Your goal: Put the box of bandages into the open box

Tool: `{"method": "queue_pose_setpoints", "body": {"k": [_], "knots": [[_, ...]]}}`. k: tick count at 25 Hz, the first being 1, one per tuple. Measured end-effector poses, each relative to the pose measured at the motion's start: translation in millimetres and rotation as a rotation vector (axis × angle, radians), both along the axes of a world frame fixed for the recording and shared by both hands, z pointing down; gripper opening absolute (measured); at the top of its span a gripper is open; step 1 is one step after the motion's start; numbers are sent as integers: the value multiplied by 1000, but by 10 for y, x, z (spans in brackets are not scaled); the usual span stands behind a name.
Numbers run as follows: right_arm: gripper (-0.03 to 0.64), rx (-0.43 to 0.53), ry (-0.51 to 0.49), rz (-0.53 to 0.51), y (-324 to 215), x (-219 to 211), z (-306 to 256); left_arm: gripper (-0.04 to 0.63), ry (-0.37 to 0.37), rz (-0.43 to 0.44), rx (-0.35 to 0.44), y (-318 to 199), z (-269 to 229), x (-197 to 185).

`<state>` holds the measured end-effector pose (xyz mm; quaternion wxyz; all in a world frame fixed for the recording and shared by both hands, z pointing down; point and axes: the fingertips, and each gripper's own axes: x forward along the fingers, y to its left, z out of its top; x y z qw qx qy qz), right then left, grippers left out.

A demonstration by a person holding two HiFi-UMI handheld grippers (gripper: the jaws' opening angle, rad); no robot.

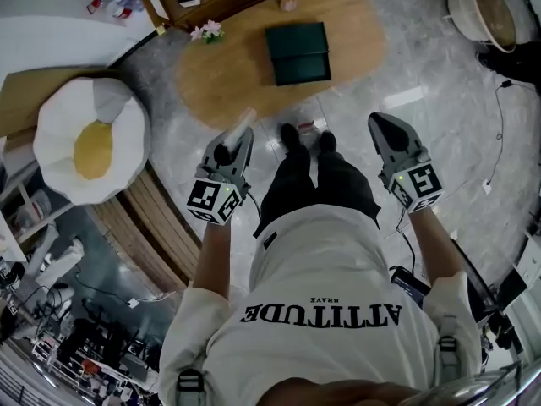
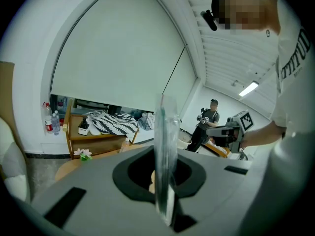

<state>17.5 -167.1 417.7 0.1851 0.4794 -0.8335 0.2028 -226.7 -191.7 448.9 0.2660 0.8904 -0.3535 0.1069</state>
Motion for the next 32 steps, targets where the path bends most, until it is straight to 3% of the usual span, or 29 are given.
{"method": "queue_pose_setpoints", "body": {"k": [18,32], "knots": [[21,-78,-30,2,-411,318,615,41,-16,-12,-70,-433,535,454],[21,-156,-64,-50,-865,637,1466,41,-72,-22,-122,-828,1349,948]]}}
